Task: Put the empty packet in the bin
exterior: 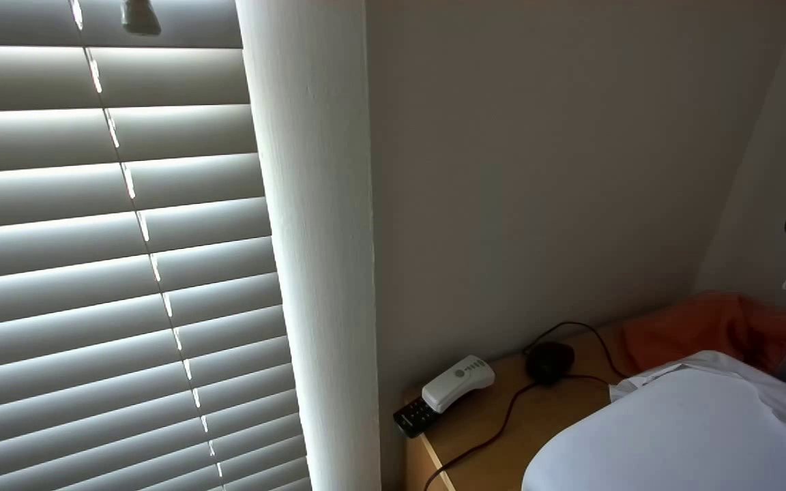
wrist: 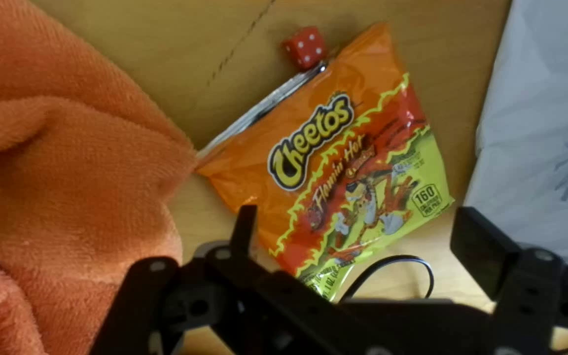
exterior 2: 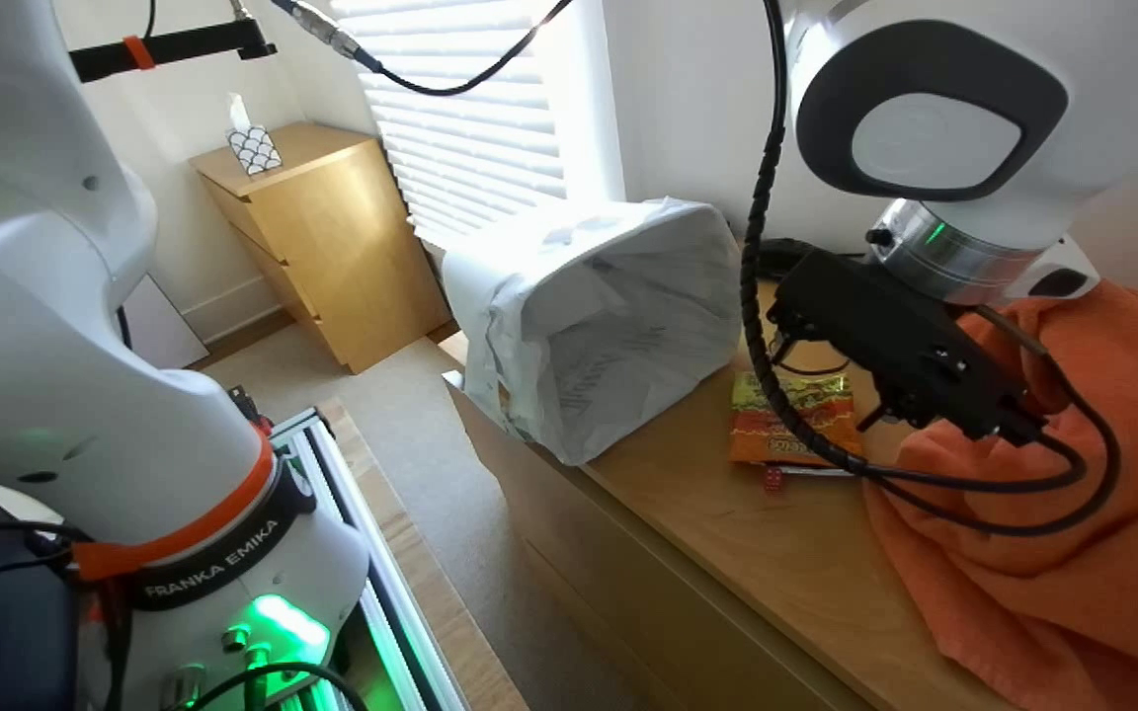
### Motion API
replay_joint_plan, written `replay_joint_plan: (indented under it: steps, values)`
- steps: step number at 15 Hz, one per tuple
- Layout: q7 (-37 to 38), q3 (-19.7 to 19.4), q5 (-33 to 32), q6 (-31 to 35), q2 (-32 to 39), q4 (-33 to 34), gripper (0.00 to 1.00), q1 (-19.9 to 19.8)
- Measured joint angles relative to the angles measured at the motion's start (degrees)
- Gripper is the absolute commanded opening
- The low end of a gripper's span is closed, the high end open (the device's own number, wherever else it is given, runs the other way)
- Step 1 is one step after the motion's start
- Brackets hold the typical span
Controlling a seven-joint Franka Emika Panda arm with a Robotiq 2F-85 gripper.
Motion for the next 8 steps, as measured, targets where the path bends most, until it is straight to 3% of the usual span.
replay_joint_plan:
  steps: [8]
  values:
    - [-9.4,3.9,1.4,5.3,1.6,-0.6,1.0,-1.9]
